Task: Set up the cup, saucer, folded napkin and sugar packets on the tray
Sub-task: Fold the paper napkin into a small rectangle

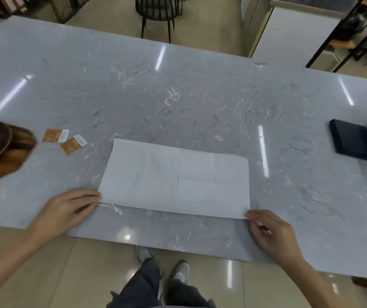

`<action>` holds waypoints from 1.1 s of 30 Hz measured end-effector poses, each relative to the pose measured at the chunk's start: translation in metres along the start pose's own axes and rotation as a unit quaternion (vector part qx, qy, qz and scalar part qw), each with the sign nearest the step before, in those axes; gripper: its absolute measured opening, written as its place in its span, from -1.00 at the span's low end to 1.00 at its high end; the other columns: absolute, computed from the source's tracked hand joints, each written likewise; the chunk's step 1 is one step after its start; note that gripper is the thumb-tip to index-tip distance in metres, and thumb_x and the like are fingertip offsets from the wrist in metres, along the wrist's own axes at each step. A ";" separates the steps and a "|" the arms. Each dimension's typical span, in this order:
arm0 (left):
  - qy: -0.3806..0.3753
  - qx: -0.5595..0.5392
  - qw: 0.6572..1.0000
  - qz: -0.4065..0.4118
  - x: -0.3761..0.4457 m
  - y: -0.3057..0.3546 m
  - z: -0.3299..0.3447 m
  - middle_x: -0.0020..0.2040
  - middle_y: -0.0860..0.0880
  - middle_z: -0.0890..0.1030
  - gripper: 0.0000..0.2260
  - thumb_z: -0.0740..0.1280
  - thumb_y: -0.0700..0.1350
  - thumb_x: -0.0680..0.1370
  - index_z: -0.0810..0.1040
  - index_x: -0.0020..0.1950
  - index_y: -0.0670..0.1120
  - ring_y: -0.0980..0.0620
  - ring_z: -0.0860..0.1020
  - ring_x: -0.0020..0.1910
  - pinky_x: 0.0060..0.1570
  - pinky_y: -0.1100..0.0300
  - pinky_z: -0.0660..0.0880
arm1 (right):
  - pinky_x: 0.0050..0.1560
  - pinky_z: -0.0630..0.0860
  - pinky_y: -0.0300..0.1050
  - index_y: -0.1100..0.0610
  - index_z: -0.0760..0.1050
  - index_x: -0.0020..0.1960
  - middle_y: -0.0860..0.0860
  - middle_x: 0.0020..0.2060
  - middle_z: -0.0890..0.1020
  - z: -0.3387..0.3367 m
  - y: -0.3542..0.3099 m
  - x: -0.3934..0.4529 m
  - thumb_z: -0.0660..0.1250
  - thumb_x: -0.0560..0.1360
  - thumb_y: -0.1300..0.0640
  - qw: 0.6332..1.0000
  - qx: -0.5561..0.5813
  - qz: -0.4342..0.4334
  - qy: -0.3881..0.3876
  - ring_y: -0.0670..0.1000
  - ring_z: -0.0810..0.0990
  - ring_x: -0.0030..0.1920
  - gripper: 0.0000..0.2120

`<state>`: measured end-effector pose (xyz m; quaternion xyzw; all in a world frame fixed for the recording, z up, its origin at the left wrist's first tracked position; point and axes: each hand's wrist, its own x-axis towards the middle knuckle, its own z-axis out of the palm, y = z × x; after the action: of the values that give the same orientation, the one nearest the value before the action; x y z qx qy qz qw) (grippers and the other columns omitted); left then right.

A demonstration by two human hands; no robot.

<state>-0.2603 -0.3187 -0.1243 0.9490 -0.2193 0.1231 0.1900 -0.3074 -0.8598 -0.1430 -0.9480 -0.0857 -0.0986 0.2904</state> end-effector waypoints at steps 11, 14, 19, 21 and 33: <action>0.032 0.012 0.999 0.012 -0.022 -0.019 -0.001 -0.04 0.02 0.74 -0.68 0.31 0.04 0.56 0.78 -0.09 -0.12 0.00 0.67 -0.09 -0.08 0.14 0.57 | 0.12 0.55 -0.37 0.18 0.74 0.01 0.01 0.00 0.76 -0.002 -0.035 -0.020 0.59 0.33 0.40 0.998 -0.049 -0.033 -0.002 -0.07 0.72 -0.01 -0.71; 0.028 0.012 0.999 0.037 -0.019 -0.016 -0.008 -0.10 0.02 0.74 -0.70 0.31 0.04 0.55 0.78 -0.11 -0.11 0.00 0.66 -0.12 -0.21 0.20 0.57 | 0.05 0.61 -0.21 0.19 0.75 0.00 0.04 -0.04 0.77 0.003 -0.042 -0.032 0.61 0.29 0.45 0.998 -0.059 -0.015 0.000 0.06 0.74 -0.03 -0.66; -0.014 -0.016 0.998 0.058 -0.030 -0.019 -0.012 -0.04 0.04 0.72 -0.71 0.30 0.03 0.54 0.78 -0.08 -0.06 -0.02 0.64 -0.06 -0.36 0.11 0.60 | 0.11 0.57 -0.20 0.17 0.74 0.06 -0.08 0.05 0.72 0.010 -0.044 -0.047 0.56 0.35 0.43 0.998 -0.064 -0.010 0.009 0.08 0.70 0.03 -0.68; -0.028 -0.019 0.998 0.053 -0.034 -0.021 -0.012 -0.02 0.04 0.71 -0.73 0.30 0.03 0.53 0.78 -0.07 -0.03 -0.02 0.61 -0.02 -0.37 0.12 0.59 | 0.10 0.58 -0.18 0.15 0.74 0.09 -0.11 0.12 0.69 0.011 -0.044 -0.053 0.45 0.45 0.33 0.997 -0.069 -0.017 0.011 0.05 0.67 0.08 -0.75; -0.087 -0.039 0.995 0.021 0.062 0.045 0.019 0.19 -0.03 0.65 -0.63 0.19 0.04 0.59 0.69 0.16 -0.11 -0.06 0.50 0.28 0.11 -0.01 0.58 | 0.17 0.58 0.00 0.16 0.66 0.22 0.08 0.26 0.67 0.066 -0.127 0.045 0.25 0.61 0.03 0.995 -0.090 -0.042 0.017 0.12 0.60 0.24 -0.67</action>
<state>-0.2241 -0.3865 -0.1076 0.9431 -0.2600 0.0353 0.2044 -0.2827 -0.7143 -0.1183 -0.9641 -0.1115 -0.1339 0.2005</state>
